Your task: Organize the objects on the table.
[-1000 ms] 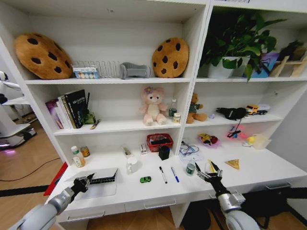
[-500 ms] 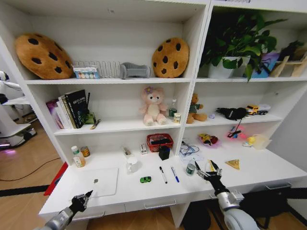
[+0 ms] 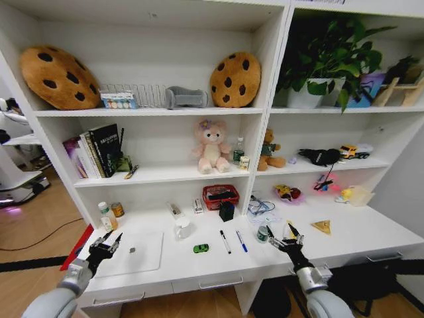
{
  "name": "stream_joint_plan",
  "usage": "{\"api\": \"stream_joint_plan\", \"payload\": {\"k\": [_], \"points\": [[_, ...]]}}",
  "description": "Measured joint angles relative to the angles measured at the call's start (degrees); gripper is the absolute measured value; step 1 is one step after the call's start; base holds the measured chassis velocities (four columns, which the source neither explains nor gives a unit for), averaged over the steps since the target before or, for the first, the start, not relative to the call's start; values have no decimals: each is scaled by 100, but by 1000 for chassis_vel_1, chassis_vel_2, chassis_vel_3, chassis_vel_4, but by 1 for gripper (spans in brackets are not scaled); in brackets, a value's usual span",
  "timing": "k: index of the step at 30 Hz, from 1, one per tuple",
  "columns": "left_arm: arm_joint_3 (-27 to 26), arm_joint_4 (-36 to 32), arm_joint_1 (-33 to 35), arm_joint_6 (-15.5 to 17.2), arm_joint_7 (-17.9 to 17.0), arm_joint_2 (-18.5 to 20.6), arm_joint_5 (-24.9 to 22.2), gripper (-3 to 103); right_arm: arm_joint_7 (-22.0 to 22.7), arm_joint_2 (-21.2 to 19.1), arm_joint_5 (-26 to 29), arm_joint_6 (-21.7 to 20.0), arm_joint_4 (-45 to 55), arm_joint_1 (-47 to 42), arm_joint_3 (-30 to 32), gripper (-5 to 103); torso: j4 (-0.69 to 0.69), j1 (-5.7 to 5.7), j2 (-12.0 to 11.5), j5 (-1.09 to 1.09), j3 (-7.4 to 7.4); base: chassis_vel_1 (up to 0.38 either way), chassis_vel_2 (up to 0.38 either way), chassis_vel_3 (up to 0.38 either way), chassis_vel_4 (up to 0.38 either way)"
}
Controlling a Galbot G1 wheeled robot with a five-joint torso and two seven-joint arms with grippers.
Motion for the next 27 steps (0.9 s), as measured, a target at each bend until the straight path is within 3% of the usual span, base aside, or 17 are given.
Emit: {"api": "stream_joint_plan", "payload": {"k": [3, 11, 22, 27], "points": [[-56, -23, 11, 8, -9, -59, -76, 64, -1, 28, -31, -2, 17, -39, 6, 100, -1, 0, 0, 0, 0, 0, 0, 0, 0], [-636, -273, 388, 37, -52, -743, -574, 96, -22, 180, -336, -27, 63, -44, -353, 100, -1, 0, 0, 0, 0, 0, 0, 0, 0], [-977, -497, 832, -3, -45, -1105, -652, 100, -109, 553, -534, 55, -202, 357, -1001, 100, -2, 0, 0, -1, -1, 0, 0, 0, 0], [-1299, -743, 1199, -51, -18, -1488, -646, 100, -181, 1056, -652, 227, -945, 1038, -2005, 100, 0, 0, 0, 0, 0, 0, 0, 0, 0]]}}
